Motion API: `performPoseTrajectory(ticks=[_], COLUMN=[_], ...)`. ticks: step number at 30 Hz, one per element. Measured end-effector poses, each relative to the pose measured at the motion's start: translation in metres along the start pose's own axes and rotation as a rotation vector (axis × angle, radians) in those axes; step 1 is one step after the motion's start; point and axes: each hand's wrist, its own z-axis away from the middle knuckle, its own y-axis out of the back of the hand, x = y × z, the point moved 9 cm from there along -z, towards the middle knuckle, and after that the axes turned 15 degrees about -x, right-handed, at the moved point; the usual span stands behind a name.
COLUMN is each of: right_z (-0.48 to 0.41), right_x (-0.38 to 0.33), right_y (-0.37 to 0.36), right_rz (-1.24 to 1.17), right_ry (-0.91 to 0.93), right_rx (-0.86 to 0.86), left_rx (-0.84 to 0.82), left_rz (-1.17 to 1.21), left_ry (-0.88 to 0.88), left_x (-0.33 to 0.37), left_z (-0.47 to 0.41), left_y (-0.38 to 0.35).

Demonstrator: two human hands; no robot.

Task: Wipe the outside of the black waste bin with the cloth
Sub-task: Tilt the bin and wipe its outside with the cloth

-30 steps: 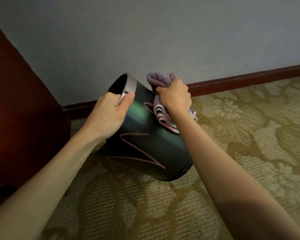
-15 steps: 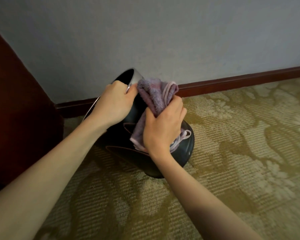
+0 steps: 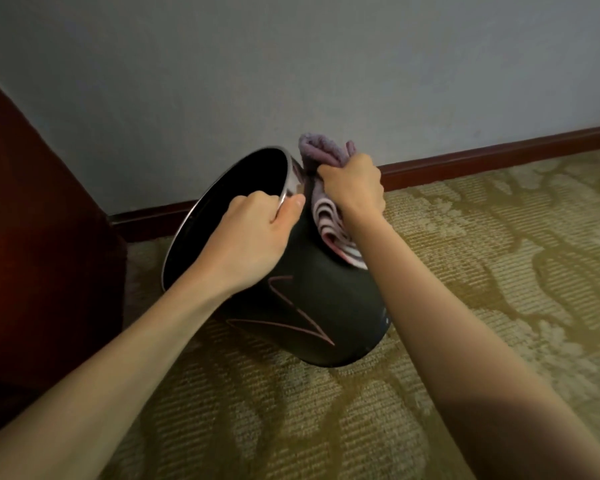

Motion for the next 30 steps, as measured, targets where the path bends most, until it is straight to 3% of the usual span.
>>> performPoseTrajectory(ticks=[5,17,25,30], right_z=[-0.005,0.099,0.073,0.021], right_x=[-0.007,-0.029,-0.029,-0.022], right_y=[-0.008,-0.028,-0.023,-0.017], right_rz=[0.018,-0.048,-0.025,-0.061], right_ry=[0.003,0.278,0.214,0.09], right_rx=[-0.001,0.435,0.339,0.131], left_rx=[-0.007,0.076,0.025,0.018], left_rz=[0.112,0.169,0.183,0.19], left_ry=[0.059,0.275,0.237,0.186], left_x=[-0.017,-0.042,-0.039,-0.038], left_z=[0.001,-0.023,-0.022,-0.009], left_y=[0.001,0.023,0.021,0.016])
